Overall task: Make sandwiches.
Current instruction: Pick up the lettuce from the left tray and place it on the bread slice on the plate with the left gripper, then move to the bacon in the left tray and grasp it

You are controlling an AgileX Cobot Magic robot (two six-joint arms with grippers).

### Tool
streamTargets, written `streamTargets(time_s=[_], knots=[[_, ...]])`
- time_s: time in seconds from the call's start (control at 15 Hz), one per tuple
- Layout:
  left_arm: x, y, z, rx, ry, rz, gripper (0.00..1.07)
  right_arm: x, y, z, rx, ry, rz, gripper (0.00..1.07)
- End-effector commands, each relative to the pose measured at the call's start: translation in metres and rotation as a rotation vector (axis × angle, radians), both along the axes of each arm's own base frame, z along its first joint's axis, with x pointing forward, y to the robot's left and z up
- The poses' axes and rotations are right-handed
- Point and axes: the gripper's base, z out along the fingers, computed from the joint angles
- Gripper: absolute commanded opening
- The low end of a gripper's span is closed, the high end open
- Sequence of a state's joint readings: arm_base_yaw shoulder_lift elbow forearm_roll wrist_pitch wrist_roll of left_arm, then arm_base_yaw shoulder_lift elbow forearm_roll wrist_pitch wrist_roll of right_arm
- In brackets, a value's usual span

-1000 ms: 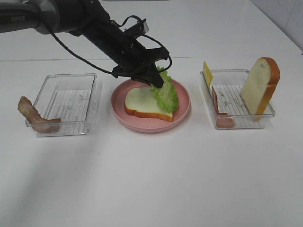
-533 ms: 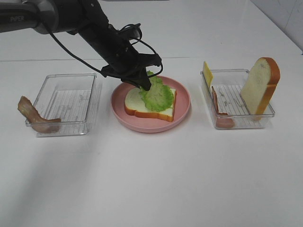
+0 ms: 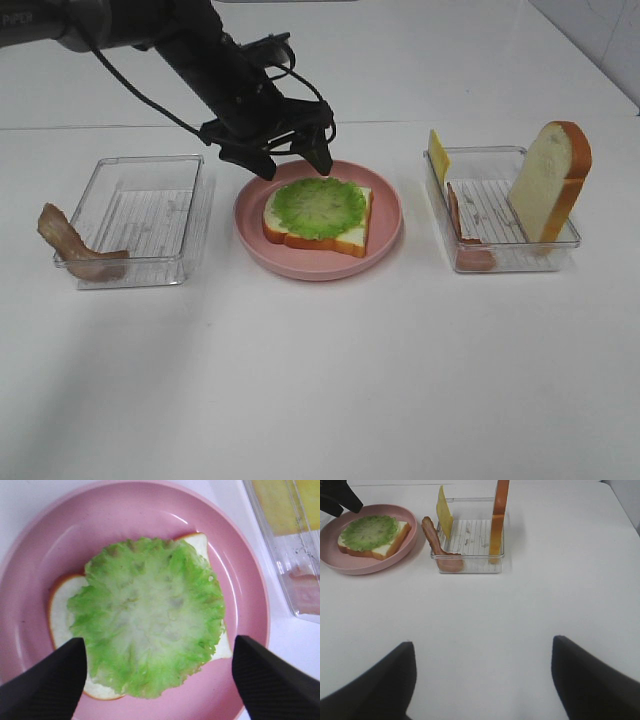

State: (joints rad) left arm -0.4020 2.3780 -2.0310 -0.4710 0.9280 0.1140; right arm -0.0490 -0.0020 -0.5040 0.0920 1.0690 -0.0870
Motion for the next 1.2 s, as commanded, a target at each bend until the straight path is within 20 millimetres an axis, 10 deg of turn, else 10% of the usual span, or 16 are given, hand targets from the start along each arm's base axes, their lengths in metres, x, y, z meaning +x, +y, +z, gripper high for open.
streamTargets(time_s=[0.07, 1.2], knots=[[-0.004, 0.009, 0.027, 0.07, -0.035, 0.024, 0.77, -0.002, 0.001, 0.0, -0.002, -0.024, -0.001, 0.73], [-0.05, 0.137, 0.141, 0.338, 0.006, 0.216, 0.76, -0.002, 0.001, 0.0, -0.002, -0.024, -0.001, 0.73]])
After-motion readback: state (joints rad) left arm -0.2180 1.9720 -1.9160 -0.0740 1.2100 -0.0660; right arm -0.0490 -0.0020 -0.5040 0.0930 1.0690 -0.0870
